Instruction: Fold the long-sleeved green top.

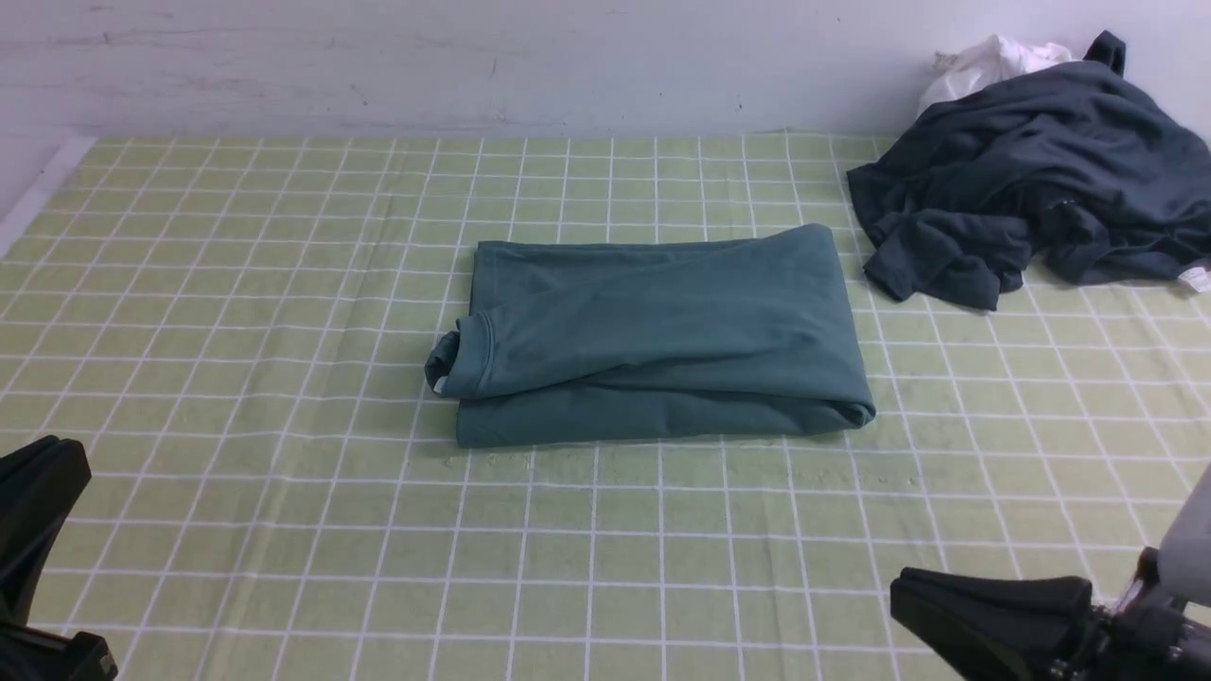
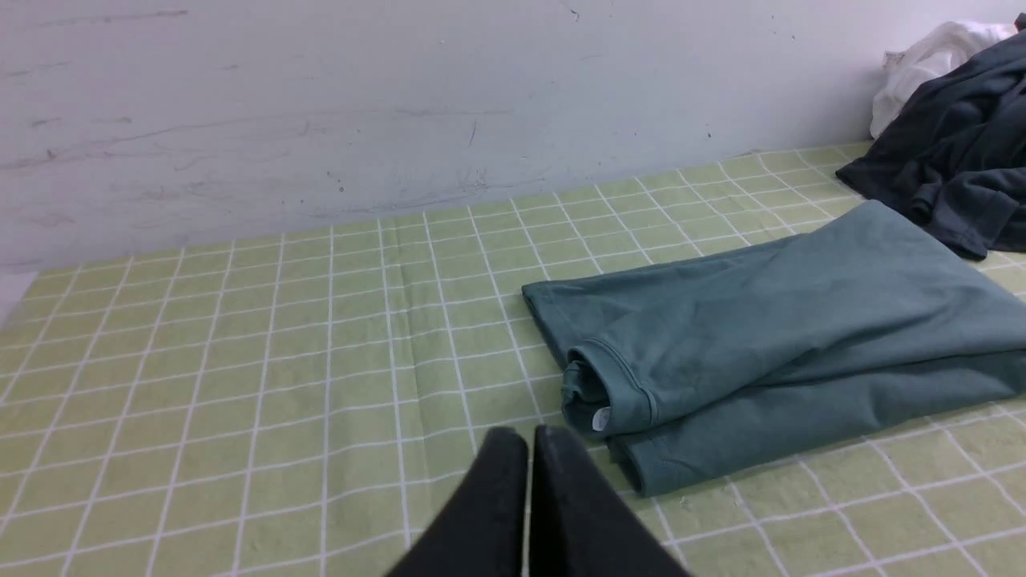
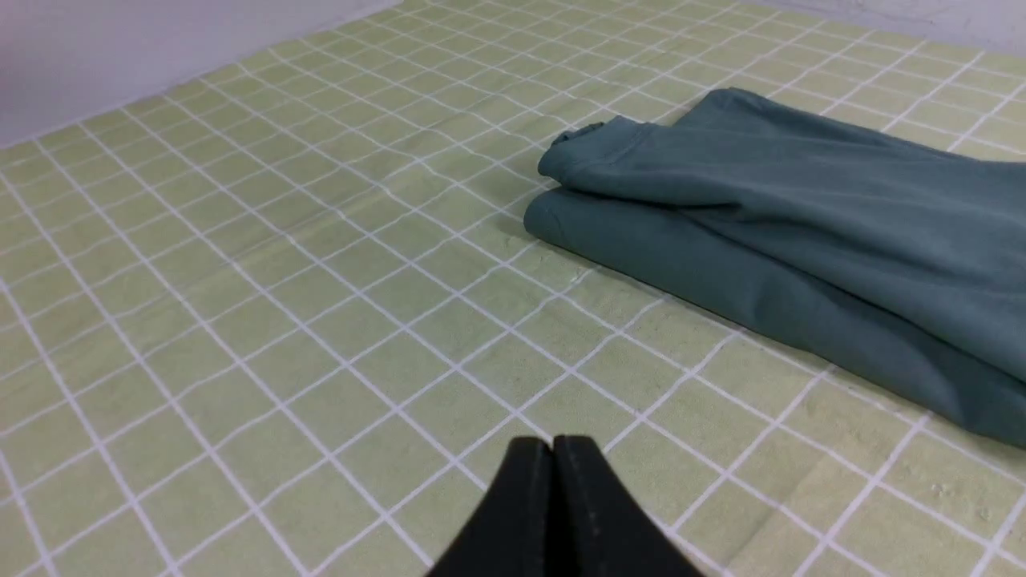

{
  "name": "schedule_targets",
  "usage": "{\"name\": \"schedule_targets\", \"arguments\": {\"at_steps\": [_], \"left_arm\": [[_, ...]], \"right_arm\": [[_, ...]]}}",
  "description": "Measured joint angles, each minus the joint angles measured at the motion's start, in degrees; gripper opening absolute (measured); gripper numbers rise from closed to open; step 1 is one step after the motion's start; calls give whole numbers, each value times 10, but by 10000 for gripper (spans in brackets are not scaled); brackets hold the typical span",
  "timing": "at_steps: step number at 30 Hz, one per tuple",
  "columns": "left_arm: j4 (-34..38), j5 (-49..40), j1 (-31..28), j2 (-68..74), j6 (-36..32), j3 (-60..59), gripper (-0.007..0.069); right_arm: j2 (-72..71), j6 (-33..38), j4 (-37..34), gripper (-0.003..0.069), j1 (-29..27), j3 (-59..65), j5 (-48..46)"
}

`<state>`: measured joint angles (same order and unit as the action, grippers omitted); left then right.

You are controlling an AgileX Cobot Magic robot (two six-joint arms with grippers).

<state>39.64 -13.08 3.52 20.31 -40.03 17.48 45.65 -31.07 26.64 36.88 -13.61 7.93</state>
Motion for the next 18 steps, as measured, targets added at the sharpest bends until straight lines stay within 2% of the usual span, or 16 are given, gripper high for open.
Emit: {"name": "schedule_targets", "arguments": {"at_steps": [7,12,14,16,18], "left_arm": [[8,0,0,0,0,0,-4],[21,0,0,0,0,0,-4],[25,0,0,0,0,0,-4],[26,0,0,0,0,0,-4],[26,0,0,-1,0,0,-4]], "right_arm": [[-62,-21,-163,-16,-79,6,8],[-149,96,-214,-16,-155,82,130],[-195,156,-242,-16,-179,133,217],[-230,202,-266,-16,-194,147,249],[-280,266,-293,-16,-217,150,241]]}}
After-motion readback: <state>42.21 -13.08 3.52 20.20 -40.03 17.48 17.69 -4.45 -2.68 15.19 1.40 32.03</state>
